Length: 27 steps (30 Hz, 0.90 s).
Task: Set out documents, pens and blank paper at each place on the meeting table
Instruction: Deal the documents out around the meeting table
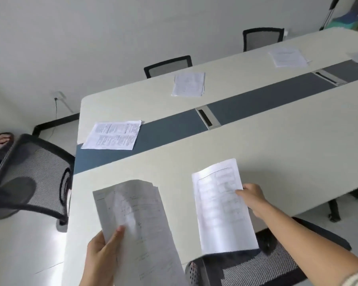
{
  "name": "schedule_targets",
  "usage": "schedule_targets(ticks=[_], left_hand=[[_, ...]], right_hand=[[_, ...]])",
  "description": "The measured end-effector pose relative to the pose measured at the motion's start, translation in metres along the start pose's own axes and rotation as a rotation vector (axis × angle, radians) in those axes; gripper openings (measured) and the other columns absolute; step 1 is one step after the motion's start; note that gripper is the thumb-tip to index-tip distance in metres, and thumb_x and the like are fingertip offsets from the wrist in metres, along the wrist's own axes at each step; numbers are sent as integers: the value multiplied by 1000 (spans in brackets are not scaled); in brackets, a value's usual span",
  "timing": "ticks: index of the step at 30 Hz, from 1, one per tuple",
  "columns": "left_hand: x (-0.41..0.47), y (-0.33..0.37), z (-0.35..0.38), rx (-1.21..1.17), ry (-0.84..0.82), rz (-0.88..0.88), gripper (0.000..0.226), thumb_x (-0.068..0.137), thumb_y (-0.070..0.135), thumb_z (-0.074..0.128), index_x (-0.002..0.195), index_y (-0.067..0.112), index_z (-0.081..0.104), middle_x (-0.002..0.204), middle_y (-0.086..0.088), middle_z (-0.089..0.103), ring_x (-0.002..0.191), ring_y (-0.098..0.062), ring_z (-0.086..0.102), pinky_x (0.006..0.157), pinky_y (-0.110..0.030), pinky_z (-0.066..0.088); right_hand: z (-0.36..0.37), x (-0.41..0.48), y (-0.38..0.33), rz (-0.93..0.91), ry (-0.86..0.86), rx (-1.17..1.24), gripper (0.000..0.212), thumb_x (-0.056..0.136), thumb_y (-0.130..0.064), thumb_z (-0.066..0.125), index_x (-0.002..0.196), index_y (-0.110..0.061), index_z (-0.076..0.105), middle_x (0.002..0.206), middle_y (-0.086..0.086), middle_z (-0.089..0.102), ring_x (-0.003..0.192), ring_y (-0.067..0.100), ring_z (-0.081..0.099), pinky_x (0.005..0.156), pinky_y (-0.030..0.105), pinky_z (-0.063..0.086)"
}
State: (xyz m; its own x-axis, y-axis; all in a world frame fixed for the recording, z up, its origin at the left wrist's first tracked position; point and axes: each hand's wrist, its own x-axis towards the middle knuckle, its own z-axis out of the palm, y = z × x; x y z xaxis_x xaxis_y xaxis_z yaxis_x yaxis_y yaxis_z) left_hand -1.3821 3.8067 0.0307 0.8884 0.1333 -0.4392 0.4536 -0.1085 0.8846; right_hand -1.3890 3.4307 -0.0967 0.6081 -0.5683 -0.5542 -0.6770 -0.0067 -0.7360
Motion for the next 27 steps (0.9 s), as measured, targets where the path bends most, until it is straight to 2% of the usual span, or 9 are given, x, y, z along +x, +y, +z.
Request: schedule_targets(ticks=[3,7,11,16,18,21,23,25,27], left_hand=[[28,7,-3,-49,5,-28,16,91,10,59,87,-4,66,73,-20,72,53,-26,66,49,-34,57],[62,15,1,-172,-31,-99,19,94,11,55,99,-5,64,86,-26,73,65,-32,71,58,-42,61],[90,26,7,-195,-94,-130,22,95,15,53,102,-2,65,92,-23,74,74,-32,72,63,-42,62],[114,38,16,-251,-167,-147,23,95,17,52,104,1,67,98,-19,75,80,-30,73,66,-38,62],[118,42,25,-268,-210,-159,23,95,17,52,104,2,67,98,-19,75,79,-28,74,67,-37,62],[119,49,46,-261,-302,-165,27,94,18,53,107,-1,66,99,-19,75,81,-29,74,67,-37,62],[116,54,64,-245,-367,-155,28,94,19,54,107,-2,66,98,-18,75,80,-28,74,65,-35,61],[108,59,82,-230,-429,-138,28,92,20,57,105,-2,67,97,-18,75,79,-28,74,63,-34,60],[97,63,99,-206,-483,-114,29,89,23,60,104,0,68,97,-18,75,80,-29,74,63,-34,60]], right_hand=[[33,31,-22,26,18,-99,11,80,-2,53,70,2,53,69,8,46,62,20,38,57,27,28],[72,69,-49,0,35,-194,12,75,-1,49,68,-6,58,66,11,57,58,23,44,56,27,34],[97,92,-56,-25,40,-267,19,74,-3,52,86,-1,66,82,17,69,67,28,57,59,30,43],[104,77,-58,-140,87,-538,43,89,-25,58,130,-14,51,124,7,62,110,30,59,83,33,46],[102,54,-59,-200,31,-417,43,90,-34,62,129,-18,54,126,5,62,114,25,59,91,36,47],[93,-2,-67,6,-374,3,38,87,-45,66,116,-19,64,120,5,68,108,20,65,91,36,49],[84,-34,-63,100,-588,102,41,85,-45,69,116,-18,65,115,5,72,100,19,69,89,37,52],[75,-56,-54,108,-574,218,42,82,-33,76,116,-12,65,109,8,75,96,25,72,83,37,57],[57,-69,-44,75,-409,316,34,82,-20,77,108,-1,66,99,13,76,90,31,74,76,41,61]])
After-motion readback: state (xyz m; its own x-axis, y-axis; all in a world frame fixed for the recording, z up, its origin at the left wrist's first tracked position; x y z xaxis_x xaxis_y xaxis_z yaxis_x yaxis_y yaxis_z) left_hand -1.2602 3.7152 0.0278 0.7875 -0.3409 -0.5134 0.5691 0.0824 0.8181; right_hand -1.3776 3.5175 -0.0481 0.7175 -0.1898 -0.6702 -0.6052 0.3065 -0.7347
